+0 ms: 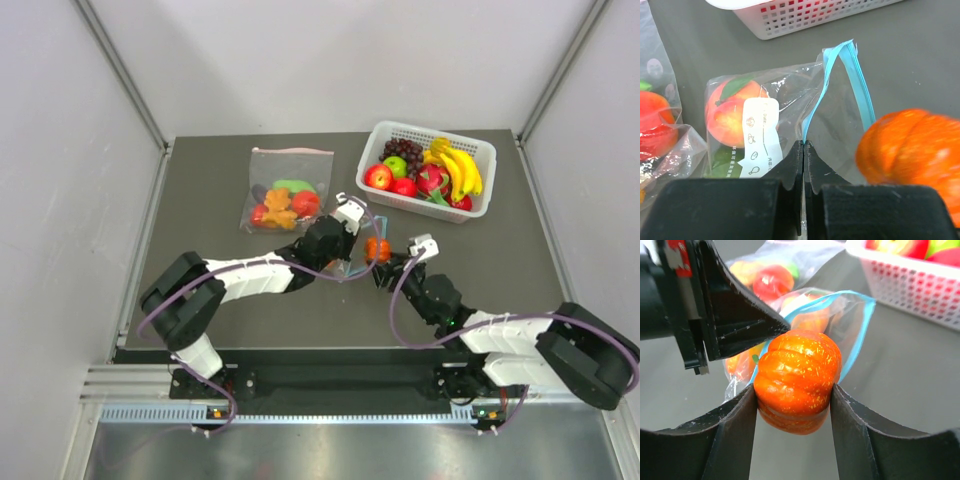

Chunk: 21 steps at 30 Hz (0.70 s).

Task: Open the zip-top bag and remove the fake food

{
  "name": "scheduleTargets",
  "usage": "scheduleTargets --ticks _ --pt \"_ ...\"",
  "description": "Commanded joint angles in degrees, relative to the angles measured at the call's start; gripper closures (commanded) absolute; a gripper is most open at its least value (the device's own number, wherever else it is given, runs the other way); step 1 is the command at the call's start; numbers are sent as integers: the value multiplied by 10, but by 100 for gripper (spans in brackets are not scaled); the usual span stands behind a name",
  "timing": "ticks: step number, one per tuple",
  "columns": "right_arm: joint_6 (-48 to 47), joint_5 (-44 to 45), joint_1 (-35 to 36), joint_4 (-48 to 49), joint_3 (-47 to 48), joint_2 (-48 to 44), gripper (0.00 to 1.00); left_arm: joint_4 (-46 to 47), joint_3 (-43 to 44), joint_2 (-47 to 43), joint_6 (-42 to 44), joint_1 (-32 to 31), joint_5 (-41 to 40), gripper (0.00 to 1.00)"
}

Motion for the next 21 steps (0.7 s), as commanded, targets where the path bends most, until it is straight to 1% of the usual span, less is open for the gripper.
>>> scheduleTargets --ticks 1,3,6,7,11,14,15,17,18,19,21 --pt "-28 34 -8 -15 15 -50 97 27 20 3 8 19 14 100" --pt "-45 44 -18 -49 26 -70 97 21 32 4 11 27 28 100" --pt "-67 41 -53 -84 63 -105 97 18 40 0 21 38 40 100" --pt "-74 30 -77 -92 74 -113 97 18 41 -2 23 40 44 100" --pt "-91 -2 -141 -119 134 -104 97 14 43 -12 26 54 73 100" --pt "-104 -11 -181 -134 195 -66 96 11 45 -16 26 65 97 100" --pt "-103 -18 -194 -141 231 -51 96 9 47 -15 25 70 102 100" --pt "-87 -59 -240 -153 264 -7 97 6 53 -12 25 75 107 100" --pt "-79 -76 -273 -157 295 29 97 6 54 -9 25 77 107 100" --pt "-61 -114 -288 -158 309 48 97 7 55 -7 25 78 125 100" --pt "-43 -144 -324 -157 338 104 97 11 53 -4 25 80 130 100"
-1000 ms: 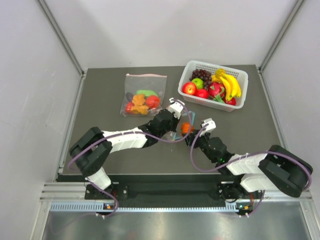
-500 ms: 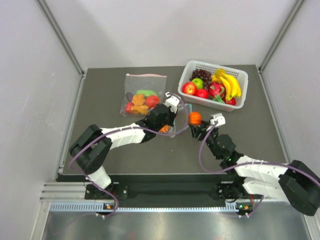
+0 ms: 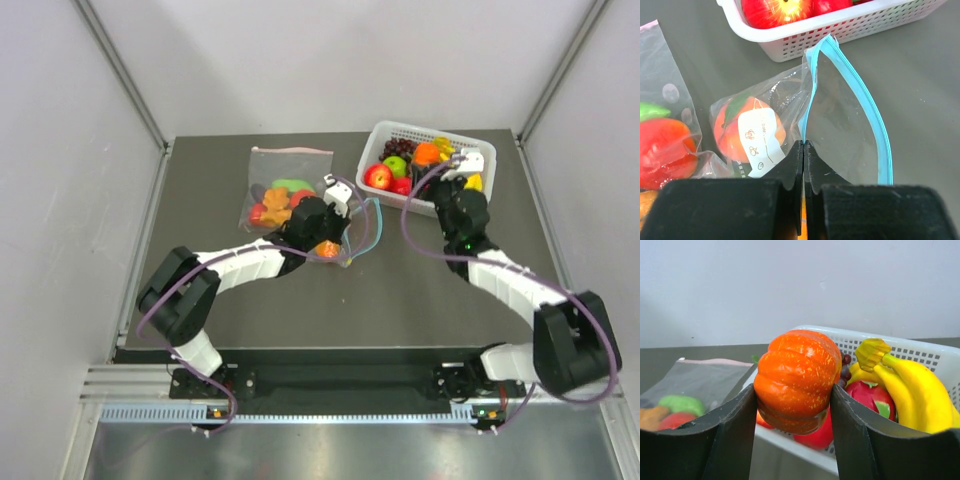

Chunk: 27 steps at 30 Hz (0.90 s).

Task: Open the zip-top bag and remove the fake food

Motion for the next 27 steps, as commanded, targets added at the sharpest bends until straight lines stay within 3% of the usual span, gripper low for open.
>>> scheduleTargets --ticks 1,6,18,24,27 --pt "46 -101 -58 -13 52 80 97 17 18 -5 5 5 31 100" --pt "74 -167 -88 11 105 197 98 23 11 -6 7 7 33 100" --pt "61 -139 -90 -9 132 253 93 29 1 -10 6 8 40 100" --pt "55 -112 -89 -29 136 258 69 29 0 -10 6 8 39 100" --pt "54 -97 -90 -21 125 248 50 32 -2 -10 6 8 37 100"
